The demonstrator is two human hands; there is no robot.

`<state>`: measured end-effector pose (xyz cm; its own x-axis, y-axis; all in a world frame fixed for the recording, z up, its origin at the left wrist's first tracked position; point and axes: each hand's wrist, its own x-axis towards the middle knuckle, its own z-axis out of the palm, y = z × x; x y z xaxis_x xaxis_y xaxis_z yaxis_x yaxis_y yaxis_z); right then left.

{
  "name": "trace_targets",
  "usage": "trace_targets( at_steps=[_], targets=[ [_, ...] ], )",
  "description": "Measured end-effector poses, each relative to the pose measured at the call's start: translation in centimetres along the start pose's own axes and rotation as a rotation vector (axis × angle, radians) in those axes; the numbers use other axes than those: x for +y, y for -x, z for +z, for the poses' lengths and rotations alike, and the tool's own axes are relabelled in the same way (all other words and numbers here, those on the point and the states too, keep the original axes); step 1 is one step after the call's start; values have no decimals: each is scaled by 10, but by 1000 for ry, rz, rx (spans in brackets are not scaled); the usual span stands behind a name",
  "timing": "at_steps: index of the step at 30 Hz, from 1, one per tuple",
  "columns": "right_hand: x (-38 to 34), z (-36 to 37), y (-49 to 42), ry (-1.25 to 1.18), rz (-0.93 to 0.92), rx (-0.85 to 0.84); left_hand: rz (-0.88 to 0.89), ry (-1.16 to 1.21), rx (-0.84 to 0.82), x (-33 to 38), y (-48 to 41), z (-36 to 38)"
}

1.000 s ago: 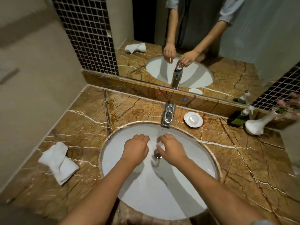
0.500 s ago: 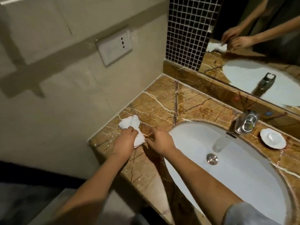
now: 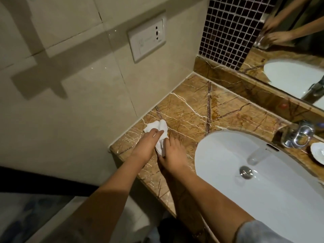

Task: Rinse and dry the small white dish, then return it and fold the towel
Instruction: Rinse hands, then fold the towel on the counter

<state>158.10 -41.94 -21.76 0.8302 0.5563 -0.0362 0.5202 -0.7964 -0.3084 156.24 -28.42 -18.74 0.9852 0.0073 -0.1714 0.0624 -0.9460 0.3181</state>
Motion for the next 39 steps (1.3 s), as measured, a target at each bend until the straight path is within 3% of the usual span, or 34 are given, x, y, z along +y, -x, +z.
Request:
trace_targets(
  at_steps=[4,8,13,15,19,25,29,32,35,39],
  targets=[
    [16,-9,-5,-102,12,-19,39,-98,30,-4,-8,0],
    [30,-20,-11,-190,9,-156,85,-223,26,0,-22,-4],
    [40,-38,-20,-179,-76,-291,223,-323,-72,0,-38,-9],
    [42,-43,-23,-206,-32,-242,296,-351,-150,-2,-44,-11],
    [38,-50,-26,-337,68,-129,252,-256,-248,1,-53,-16],
    [48,-70,-29,-380,60,-65,385,-281,-118,-5,-64,-40],
    [59,-82,-28,-365,13,2,450,-335,-134,-4,-69,-49],
    [63,-85,-25,-337,-19,11,475,-356,-146,-3,-69,-49],
    [67,-84,-20,-305,-40,27,514,-391,-55,-4,-70,-49],
    [74,-79,-18,-292,35,31,481,-378,-64,-6,-74,-47]
  ],
)
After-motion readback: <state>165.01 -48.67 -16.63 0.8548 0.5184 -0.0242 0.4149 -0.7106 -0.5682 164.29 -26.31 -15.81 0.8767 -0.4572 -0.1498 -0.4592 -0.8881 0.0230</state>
